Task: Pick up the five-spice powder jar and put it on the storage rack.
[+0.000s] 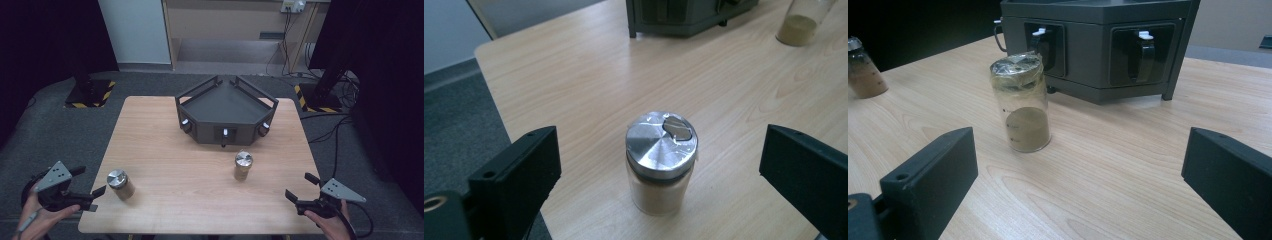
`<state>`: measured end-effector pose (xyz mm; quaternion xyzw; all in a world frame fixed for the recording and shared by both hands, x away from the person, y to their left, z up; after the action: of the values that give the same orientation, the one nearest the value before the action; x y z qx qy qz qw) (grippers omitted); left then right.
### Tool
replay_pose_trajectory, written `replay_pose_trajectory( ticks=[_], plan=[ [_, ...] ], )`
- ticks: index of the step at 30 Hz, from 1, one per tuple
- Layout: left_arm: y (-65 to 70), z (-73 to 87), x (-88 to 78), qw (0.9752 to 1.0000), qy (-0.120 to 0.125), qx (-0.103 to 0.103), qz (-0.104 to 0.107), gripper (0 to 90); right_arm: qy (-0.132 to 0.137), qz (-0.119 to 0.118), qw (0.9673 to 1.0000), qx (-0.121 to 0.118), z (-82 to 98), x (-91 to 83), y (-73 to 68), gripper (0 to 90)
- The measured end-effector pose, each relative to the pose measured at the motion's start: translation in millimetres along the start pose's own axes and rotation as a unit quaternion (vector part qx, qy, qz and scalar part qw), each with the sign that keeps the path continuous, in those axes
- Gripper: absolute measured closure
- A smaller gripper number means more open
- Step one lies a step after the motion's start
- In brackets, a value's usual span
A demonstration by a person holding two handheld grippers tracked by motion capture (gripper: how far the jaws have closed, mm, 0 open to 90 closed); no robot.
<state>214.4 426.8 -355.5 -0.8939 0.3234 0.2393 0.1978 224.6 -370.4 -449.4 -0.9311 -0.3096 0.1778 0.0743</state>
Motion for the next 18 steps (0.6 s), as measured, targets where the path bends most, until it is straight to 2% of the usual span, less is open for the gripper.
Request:
replay_pose_trajectory(
  ticks=[7, 18],
  plan=[
    [-10.2, -5.9, 13.1, 0.999, -0.029, 0.016, 0.03, 4.5, -0.001, 0.001, 1.0, 0.001, -0.2, 0.2, -0.3, 2.0],
    [-23.0, -4.2, 38.6, 0.9972, -0.047, 0.018, 0.056, 5.7, -0.002, 0.0, 1.0, 0.002, -0.2, 0.3, -0.4, 2.1]
  ],
)
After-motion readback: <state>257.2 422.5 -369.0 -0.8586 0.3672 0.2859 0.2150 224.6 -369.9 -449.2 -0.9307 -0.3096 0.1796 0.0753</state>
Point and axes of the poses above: each handheld gripper's, and its own axes: x roughly forward along the jaws, z roughly out of its underside, y roughly to its right, the point moved 5 cm from there along x, roughly forward along the jaws, and after that the axes turned 11 degrees about x, right-handed, at the moved point
